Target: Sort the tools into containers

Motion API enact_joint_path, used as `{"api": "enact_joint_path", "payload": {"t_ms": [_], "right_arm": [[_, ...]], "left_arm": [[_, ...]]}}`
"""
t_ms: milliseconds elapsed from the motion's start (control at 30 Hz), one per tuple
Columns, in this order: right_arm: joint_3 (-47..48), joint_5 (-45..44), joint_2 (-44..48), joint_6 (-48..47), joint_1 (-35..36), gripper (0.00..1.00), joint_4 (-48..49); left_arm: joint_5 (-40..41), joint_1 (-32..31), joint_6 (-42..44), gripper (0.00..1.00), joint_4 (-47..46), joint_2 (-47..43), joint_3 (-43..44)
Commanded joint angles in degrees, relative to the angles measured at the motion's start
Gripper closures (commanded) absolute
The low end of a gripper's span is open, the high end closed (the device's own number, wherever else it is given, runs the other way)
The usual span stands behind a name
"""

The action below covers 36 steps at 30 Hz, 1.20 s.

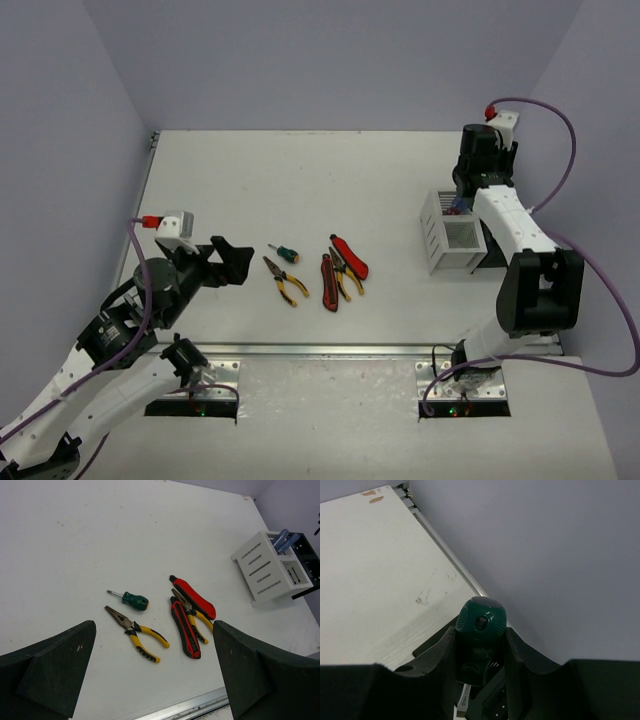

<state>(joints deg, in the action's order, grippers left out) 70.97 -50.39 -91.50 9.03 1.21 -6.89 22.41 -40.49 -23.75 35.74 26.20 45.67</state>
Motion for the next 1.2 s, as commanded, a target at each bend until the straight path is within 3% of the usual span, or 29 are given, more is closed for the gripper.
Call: {"api": "enact_joint_path", "payload": {"t_ms": [0, 300, 567, 833, 867, 1000, 1033, 1167], "right_arm": [[-4.5, -1.8, 2.7, 1.8, -1.0, 1.00, 7.8], [-9.0, 4.9, 1.8, 9.6, -7.4, 1.00, 8.6], [-7.0, 6.8, -2.6, 10.1, -8.8, 1.00, 9.6], [-7.5, 6.1, -6.4, 9.0, -9.3, 0.91, 12.7], [-7.6, 6.0, -6.6, 8.8, -9.4, 0.88, 12.7], [-8.6, 5.4, -6.2, 9.7, -9.5, 0.42, 12.0], [-8.6, 5.2, -6.0, 10.0, -9.6, 0.36, 11.6], [-7.5, 6.2, -4.5, 12.4, -9.6, 0.31, 7.8]], "left_arm": [[-0.9, 0.1, 1.0, 0.00, -3.0, -1.0, -0.1], [-1.5, 0.1, 1.3, 0.00, -3.3, -0.6, -0.2], [-1.8, 0.1, 1.3, 0.00, -3.4, -0.5, -0.3], [-1.5, 0.1, 1.3, 0.00, -3.3, -0.3, -0.3], [-1.6, 0.1, 1.3, 0.00, -3.3, -0.3, -0.3], [-1.8, 0.1, 1.3, 0.00, -3.3, 0.3, -0.2], [-1.8, 0.1, 1.3, 0.00, -3.3, 0.3, -0.2], [-1.7, 0.1, 1.3, 0.00, -3.3, 0.3, -0.2]]}}
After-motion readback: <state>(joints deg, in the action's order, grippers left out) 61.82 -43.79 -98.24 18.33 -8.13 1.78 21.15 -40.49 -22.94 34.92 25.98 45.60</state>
